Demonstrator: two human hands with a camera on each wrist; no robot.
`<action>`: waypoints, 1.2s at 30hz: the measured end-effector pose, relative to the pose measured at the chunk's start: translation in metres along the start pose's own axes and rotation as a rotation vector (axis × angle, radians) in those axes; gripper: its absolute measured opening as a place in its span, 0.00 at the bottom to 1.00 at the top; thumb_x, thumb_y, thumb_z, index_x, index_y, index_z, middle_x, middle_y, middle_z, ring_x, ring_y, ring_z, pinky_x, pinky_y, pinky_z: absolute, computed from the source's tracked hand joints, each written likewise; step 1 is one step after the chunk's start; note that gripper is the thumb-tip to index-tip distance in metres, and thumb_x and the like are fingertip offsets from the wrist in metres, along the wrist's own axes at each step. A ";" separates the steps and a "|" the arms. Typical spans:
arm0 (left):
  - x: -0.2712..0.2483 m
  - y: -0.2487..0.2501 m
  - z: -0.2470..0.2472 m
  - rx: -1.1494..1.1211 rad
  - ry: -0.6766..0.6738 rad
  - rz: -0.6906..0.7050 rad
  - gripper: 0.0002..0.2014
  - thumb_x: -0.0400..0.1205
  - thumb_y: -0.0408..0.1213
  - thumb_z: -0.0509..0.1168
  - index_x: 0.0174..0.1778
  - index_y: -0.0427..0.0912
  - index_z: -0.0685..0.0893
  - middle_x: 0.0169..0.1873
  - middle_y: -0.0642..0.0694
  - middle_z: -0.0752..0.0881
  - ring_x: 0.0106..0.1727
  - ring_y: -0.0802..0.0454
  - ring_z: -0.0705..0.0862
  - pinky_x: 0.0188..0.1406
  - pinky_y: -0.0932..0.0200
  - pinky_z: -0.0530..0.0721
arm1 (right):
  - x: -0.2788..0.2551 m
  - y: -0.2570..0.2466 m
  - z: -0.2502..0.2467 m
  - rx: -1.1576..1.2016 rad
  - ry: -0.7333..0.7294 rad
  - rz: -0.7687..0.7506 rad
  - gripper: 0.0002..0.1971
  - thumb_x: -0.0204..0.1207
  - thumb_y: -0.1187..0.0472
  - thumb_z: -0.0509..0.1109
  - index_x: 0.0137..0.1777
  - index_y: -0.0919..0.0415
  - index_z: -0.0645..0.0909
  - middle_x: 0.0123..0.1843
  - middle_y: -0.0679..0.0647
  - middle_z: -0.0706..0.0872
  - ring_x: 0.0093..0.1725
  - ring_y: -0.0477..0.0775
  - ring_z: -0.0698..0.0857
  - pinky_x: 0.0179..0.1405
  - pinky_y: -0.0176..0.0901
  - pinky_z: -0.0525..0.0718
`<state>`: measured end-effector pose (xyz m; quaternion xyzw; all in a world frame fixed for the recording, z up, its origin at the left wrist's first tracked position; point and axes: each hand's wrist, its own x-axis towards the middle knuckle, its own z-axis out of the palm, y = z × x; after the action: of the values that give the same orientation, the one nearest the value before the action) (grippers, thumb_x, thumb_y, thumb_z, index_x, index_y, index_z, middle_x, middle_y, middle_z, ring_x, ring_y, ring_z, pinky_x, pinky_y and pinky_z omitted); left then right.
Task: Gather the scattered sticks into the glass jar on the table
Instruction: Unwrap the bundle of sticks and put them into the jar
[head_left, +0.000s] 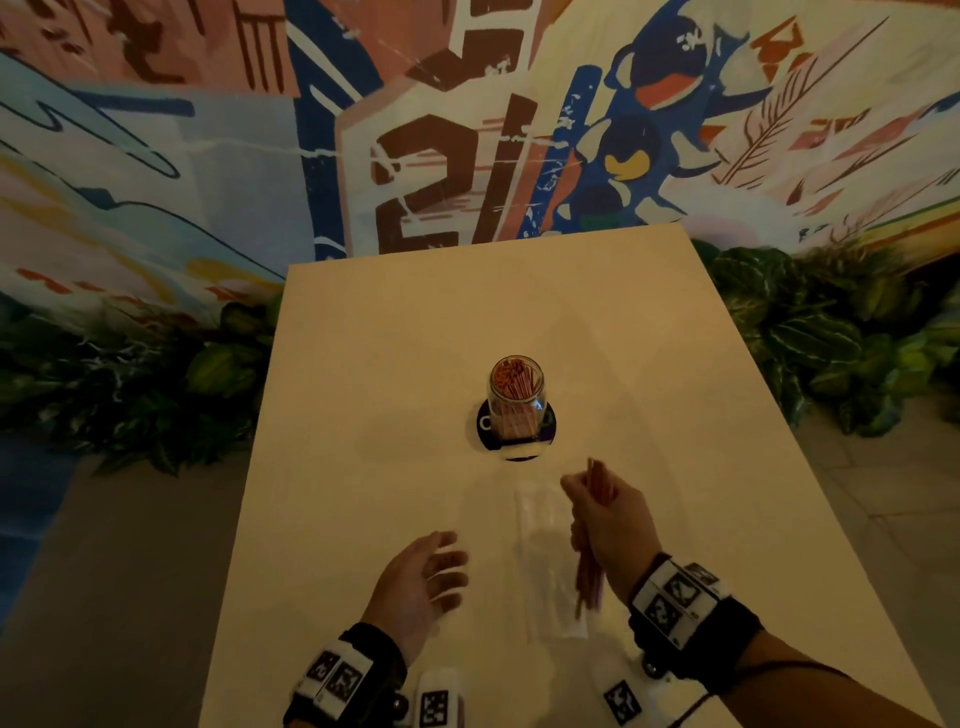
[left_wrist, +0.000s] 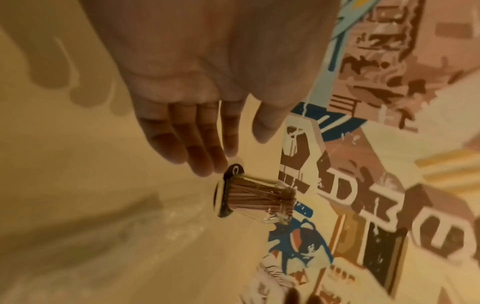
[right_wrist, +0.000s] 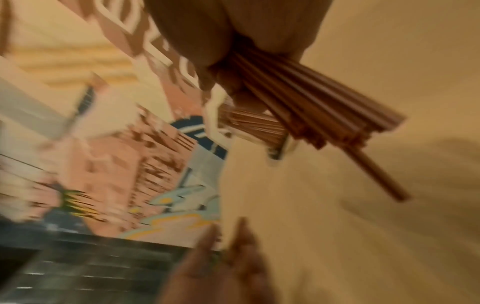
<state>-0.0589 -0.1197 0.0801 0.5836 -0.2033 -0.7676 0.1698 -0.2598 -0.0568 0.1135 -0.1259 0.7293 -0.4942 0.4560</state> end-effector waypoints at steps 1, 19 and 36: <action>-0.004 0.001 0.006 -0.105 -0.039 -0.042 0.17 0.84 0.46 0.59 0.54 0.36 0.83 0.39 0.39 0.87 0.38 0.44 0.82 0.37 0.52 0.77 | -0.010 -0.019 0.005 0.125 -0.013 -0.076 0.07 0.77 0.61 0.68 0.39 0.63 0.78 0.21 0.52 0.73 0.20 0.50 0.72 0.24 0.45 0.77; -0.044 0.002 0.074 -0.531 -0.381 -0.088 0.24 0.83 0.44 0.53 0.44 0.31 0.91 0.42 0.33 0.91 0.38 0.41 0.92 0.32 0.52 0.90 | -0.065 -0.049 0.037 0.177 -0.292 -0.430 0.06 0.73 0.72 0.70 0.44 0.62 0.79 0.26 0.58 0.82 0.26 0.52 0.83 0.30 0.42 0.83; -0.046 0.001 0.077 -0.489 -0.481 -0.051 0.16 0.77 0.43 0.59 0.40 0.36 0.89 0.50 0.37 0.88 0.48 0.43 0.89 0.48 0.51 0.86 | -0.058 -0.053 0.034 -0.042 -0.333 -0.448 0.09 0.78 0.63 0.67 0.36 0.62 0.78 0.28 0.52 0.83 0.30 0.51 0.82 0.35 0.48 0.82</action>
<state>-0.1216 -0.0886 0.1368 0.3326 -0.0328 -0.9133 0.2328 -0.2152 -0.0656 0.1856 -0.3728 0.6083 -0.5401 0.4464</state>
